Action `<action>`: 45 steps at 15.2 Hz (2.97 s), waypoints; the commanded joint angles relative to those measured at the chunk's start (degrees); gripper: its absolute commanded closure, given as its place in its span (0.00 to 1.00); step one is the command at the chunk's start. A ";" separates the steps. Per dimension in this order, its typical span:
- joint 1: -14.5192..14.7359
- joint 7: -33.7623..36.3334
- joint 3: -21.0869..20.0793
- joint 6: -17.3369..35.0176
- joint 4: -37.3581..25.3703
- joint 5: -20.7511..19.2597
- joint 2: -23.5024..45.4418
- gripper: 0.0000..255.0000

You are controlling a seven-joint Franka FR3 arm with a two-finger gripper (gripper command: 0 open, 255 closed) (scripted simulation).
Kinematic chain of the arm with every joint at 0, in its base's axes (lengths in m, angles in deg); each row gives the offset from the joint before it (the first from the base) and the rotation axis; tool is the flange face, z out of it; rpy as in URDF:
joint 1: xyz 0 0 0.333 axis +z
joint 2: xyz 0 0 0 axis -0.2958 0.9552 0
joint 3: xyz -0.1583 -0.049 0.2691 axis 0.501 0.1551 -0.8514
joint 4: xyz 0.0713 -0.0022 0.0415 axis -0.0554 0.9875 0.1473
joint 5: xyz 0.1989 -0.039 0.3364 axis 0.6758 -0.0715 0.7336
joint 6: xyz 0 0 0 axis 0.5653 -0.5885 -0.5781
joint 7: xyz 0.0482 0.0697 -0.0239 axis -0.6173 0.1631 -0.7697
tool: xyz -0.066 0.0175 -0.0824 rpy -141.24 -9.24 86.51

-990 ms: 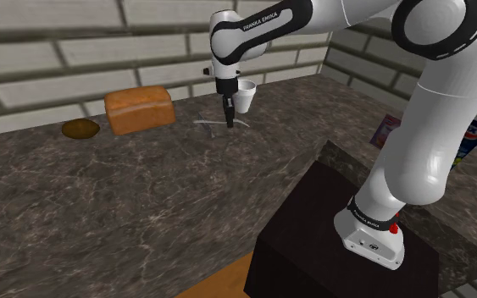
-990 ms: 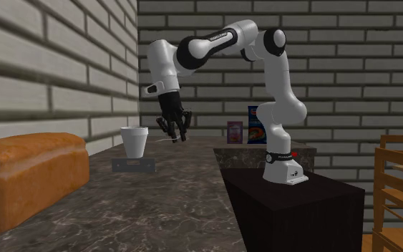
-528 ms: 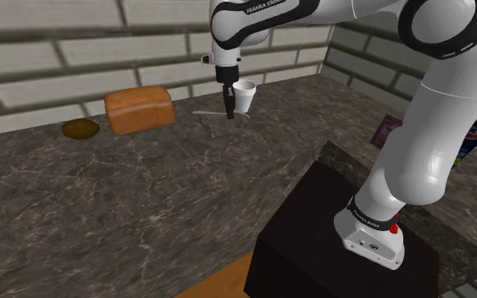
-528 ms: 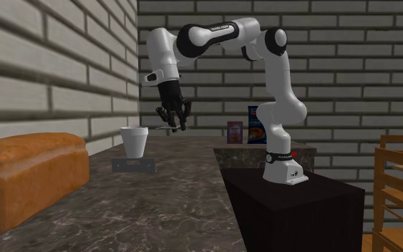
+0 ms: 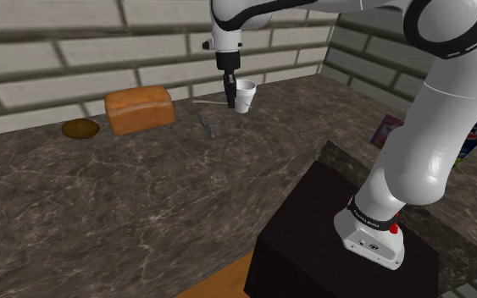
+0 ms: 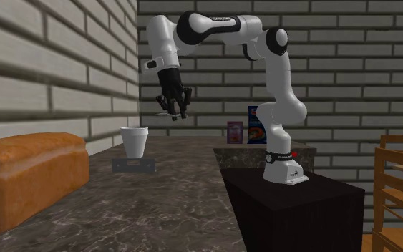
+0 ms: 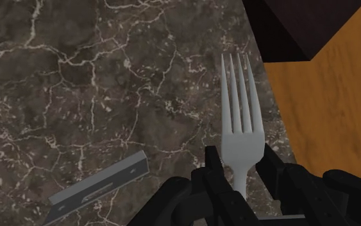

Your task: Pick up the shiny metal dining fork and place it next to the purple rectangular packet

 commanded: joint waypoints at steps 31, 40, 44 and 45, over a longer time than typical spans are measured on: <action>-11.90 -19.59 12.77 -7.39 26.59 -13.41 -33.64 1.00; -17.82 -30.03 20.40 -9.90 29.79 -21.82 -40.60 1.00; -20.22 -35.19 24.33 -10.66 29.57 -25.71 -42.15 1.00; -20.77 -36.52 25.36 -10.79 29.36 -26.66 -42.37 1.00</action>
